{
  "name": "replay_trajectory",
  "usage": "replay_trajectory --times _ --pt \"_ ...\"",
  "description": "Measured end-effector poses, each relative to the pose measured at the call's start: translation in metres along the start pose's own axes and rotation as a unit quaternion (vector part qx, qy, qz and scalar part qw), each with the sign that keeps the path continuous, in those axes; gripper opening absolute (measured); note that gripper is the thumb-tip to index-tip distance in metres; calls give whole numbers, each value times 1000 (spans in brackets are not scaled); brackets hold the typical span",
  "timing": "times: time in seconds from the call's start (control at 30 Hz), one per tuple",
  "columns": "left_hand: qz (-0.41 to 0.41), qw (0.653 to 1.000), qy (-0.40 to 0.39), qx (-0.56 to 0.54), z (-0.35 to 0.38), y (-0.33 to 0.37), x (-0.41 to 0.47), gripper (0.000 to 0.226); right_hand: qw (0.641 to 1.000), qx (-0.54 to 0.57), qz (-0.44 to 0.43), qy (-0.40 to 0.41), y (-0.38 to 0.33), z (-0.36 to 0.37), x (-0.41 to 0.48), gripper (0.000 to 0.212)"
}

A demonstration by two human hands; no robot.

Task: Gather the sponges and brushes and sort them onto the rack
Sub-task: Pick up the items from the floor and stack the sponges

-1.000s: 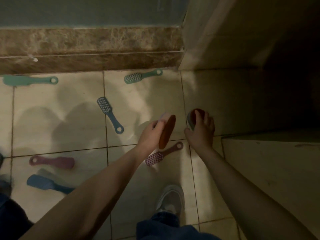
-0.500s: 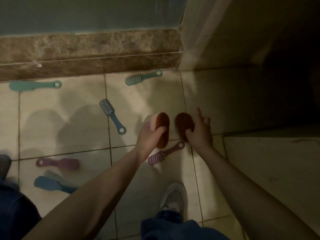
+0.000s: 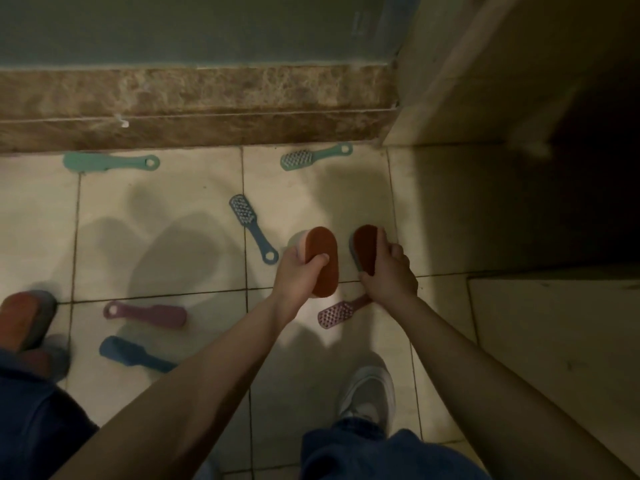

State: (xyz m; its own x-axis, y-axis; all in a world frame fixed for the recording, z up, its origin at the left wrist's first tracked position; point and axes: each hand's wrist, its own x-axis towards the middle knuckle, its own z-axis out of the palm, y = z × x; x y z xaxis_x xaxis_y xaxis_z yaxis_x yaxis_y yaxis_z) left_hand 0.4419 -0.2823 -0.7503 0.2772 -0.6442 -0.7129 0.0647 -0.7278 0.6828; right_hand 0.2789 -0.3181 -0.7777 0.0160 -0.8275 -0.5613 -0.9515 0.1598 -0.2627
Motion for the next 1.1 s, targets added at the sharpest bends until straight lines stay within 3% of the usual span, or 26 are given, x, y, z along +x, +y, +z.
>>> replay_trajectory --times 0.23,0.43,0.63,1.0,1.1 --pt "-16 998 40 -51 -17 5 3 40 983 182 3 -4 -35 -9 -1 103" --pt "5 990 108 -92 -41 50 -28 41 972 230 -44 5 -88 -56 -40 87" --pt "8 985 133 -110 -80 118 -118 37 970 233 -63 -3 -132 -140 -125 76" --pt "35 992 103 -63 -138 280 -319 36 961 268 -53 32 -202 -320 -306 86" --pt "53 994 90 -16 -151 324 -371 47 958 280 -46 52 -217 -369 -352 86"
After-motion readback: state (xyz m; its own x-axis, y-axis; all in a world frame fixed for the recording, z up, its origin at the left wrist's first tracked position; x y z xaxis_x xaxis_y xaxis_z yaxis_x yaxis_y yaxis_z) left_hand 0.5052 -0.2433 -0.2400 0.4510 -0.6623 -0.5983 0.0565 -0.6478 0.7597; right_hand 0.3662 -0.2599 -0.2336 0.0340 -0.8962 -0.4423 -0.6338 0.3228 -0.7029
